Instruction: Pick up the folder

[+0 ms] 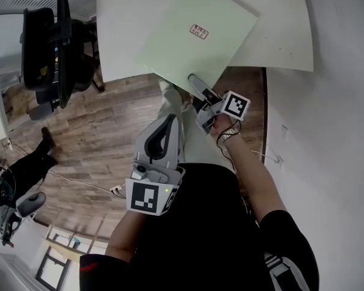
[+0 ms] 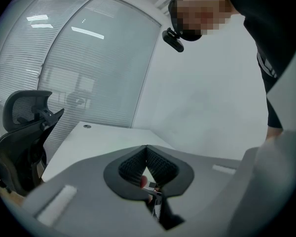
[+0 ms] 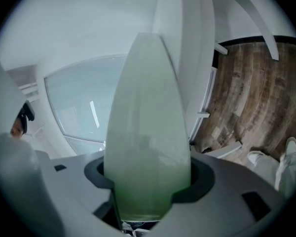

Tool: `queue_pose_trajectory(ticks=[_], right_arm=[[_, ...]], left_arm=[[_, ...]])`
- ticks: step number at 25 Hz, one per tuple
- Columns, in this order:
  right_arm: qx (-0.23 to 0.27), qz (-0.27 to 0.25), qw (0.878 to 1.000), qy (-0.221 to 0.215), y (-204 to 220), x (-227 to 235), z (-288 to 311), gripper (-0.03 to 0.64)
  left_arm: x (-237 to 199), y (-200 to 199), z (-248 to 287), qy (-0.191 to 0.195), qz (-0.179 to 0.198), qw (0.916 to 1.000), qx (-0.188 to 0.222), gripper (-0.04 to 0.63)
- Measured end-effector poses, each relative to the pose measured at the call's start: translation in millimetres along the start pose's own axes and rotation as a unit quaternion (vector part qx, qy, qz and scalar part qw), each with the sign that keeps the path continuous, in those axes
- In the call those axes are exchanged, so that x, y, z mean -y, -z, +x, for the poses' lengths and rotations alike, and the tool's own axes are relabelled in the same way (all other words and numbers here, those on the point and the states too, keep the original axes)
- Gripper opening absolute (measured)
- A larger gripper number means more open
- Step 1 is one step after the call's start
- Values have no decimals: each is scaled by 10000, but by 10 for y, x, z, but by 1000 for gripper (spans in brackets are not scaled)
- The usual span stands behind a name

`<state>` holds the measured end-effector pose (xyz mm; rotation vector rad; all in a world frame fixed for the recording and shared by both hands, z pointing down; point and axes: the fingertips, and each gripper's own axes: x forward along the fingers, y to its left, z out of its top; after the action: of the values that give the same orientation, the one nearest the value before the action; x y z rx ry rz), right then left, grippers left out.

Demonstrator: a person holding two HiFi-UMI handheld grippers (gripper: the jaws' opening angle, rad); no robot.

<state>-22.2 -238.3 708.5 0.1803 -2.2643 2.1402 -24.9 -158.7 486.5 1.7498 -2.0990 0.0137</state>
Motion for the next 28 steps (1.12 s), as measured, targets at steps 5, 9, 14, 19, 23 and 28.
queue_pose_trajectory(ticks=[5, 9, 14, 19, 23, 28], right_arm=[[60, -110, 9999, -33, -18, -31, -13, 282], [88, -120, 9999, -64, -13, -61, -21, 278], [156, -94, 9998, -49, -6, -102, -63, 276], [210, -141, 9997, -33, -30, -189, -125, 276], [206, -173, 9996, -89, -53, -304, -136, 276], [280, -215, 9992, -185, -134, -531, -198, 276]], left_arm=[[11, 6, 7, 28, 7, 10000, 1, 5], [-2, 14, 5, 52, 4, 10000, 7, 5], [-13, -12, 3, 85, 17, 9999, 60, 5], [10, -59, -12, 139, 49, 9998, 145, 5], [16, -103, -18, 194, 113, 9995, 231, 5], [69, -181, -51, 262, 134, 9993, 247, 5]])
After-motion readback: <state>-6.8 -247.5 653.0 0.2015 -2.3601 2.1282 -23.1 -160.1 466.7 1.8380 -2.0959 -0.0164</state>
